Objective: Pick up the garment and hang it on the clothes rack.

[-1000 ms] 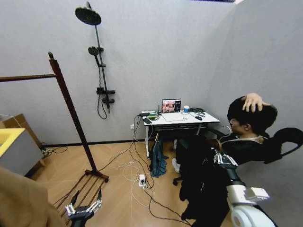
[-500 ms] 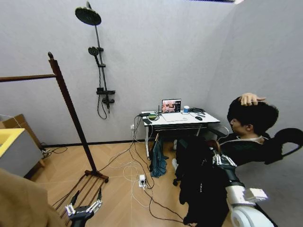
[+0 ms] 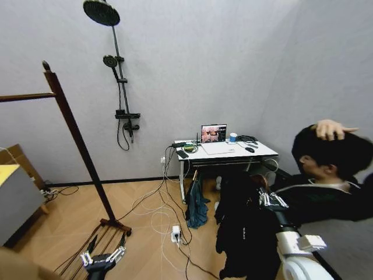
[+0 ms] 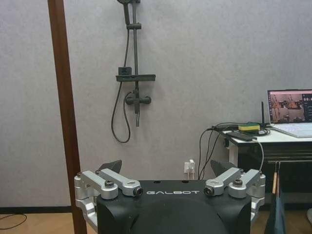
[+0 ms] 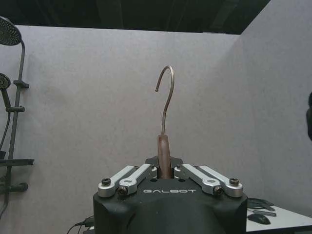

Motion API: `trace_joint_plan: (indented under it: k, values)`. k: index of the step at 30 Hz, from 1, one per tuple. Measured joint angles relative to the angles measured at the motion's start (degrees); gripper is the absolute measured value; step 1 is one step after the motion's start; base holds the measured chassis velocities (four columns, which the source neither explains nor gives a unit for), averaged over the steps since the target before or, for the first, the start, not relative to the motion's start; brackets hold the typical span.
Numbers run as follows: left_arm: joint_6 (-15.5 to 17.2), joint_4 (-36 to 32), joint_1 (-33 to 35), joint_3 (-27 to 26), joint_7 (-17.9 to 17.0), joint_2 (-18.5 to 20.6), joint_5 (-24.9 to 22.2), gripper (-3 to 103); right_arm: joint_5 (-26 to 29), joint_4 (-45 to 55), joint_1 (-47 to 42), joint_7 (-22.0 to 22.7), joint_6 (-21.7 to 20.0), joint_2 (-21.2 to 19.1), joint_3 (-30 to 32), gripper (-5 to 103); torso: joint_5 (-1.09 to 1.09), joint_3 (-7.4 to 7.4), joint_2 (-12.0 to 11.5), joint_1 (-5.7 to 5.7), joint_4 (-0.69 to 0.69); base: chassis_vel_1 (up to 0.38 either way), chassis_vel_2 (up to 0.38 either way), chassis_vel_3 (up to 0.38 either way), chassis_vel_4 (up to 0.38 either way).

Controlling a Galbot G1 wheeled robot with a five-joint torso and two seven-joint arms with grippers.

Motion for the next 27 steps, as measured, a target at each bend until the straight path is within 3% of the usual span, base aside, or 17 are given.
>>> trace_joint_plan:
  k: [7, 18, 27]
  values:
    - [0.0, 0.0, 0.0, 0.0, 0.0, 0.0, 0.0, 100, -2.3, 0.8, -0.9, -2.7, 1.1, 0.1, -3.5, 9, 0.03, 0.02, 0.0, 0.06, 0.02, -0.157, 0.157, 0.122, -0.101]
    - [0.0, 0.0, 0.0, 0.0, 0.0, 0.0, 0.0, 100, -3.9, 2.4, 3.4, -1.5, -3.8, -2.0, -8.4, 9, 0.03, -0.03, 0.0, -0.09, 0.0, 0.069, -0.01, -0.001, 0.057]
    - [0.0, 0.0, 0.0, 0.0, 0.0, 0.0, 0.0, 100, -1.2, 2.6, 6.1, -2.1, -5.8, -2.8, -12.3, 9, 0.03, 0.0, 0.0, -0.01, 0.0, 0.053, 0.092, 0.089, 0.061]
